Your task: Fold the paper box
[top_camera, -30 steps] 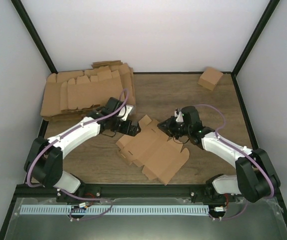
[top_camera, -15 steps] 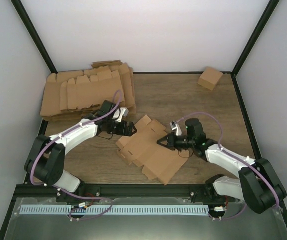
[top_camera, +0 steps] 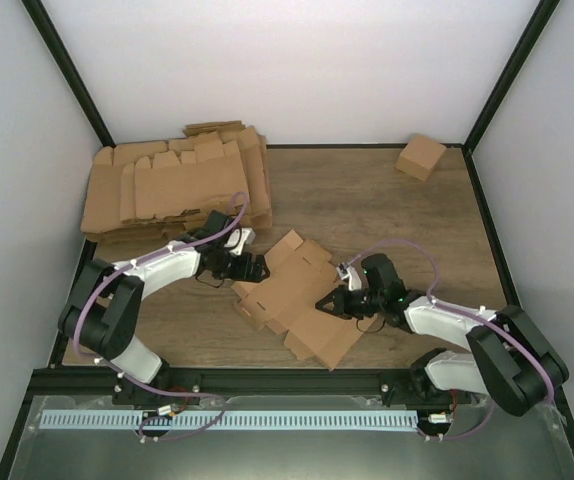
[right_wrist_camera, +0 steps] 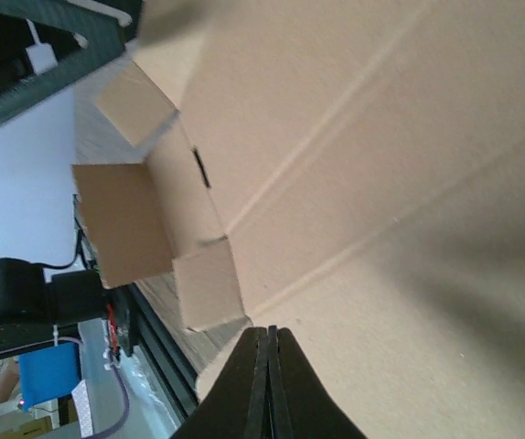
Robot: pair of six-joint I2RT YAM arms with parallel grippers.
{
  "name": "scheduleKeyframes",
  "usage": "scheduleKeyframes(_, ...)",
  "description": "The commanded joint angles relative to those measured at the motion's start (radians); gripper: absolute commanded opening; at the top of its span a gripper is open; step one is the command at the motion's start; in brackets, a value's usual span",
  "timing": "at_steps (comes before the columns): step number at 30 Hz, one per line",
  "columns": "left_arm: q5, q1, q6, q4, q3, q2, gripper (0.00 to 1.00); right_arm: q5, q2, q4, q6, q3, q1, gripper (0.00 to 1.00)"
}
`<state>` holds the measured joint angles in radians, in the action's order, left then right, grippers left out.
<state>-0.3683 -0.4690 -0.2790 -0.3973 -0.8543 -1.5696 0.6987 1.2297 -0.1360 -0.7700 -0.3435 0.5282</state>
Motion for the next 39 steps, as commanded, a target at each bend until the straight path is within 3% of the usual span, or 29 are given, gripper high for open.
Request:
scheduleKeyframes(1, -0.025, 0.006, 0.032, 0.035, 0.009, -0.037, 1.00, -0.051, 0.031, 0.004, 0.021, 0.020, 0.037, 0.01)
scheduleKeyframes(6, -0.065, 0.004, 0.050, 0.036, -0.011, -0.096, 1.00, -0.068, 0.076, 0.003, 0.019, 0.018, 0.057, 0.01)
scheduleKeyframes(12, -0.113, 0.004, 0.058, 0.042, -0.025, -0.129, 0.92, -0.136, 0.129, 0.033, 0.026, 0.012, 0.067, 0.01)
scheduleKeyframes(24, -0.110, -0.020, 0.074, 0.019, -0.058, -0.109, 0.52, -0.161, 0.203, 0.030, 0.027, -0.008, 0.093, 0.01)
scheduleKeyframes(30, 0.096, -0.104, 0.113, -0.092, -0.136, -0.049, 0.18, -0.162, 0.202, 0.036, 0.029, -0.016, 0.095, 0.01)
scheduleKeyframes(33, 0.223, -0.161, 0.126, -0.143, -0.177, -0.012, 0.06, -0.158, 0.194, 0.043, 0.029, -0.029, 0.095, 0.01)
scheduleKeyframes(39, 0.509, -0.298, 0.159, -0.222, -0.241, 0.059, 0.04, -0.191, 0.116, 0.117, 0.025, -0.106, 0.095, 0.01)
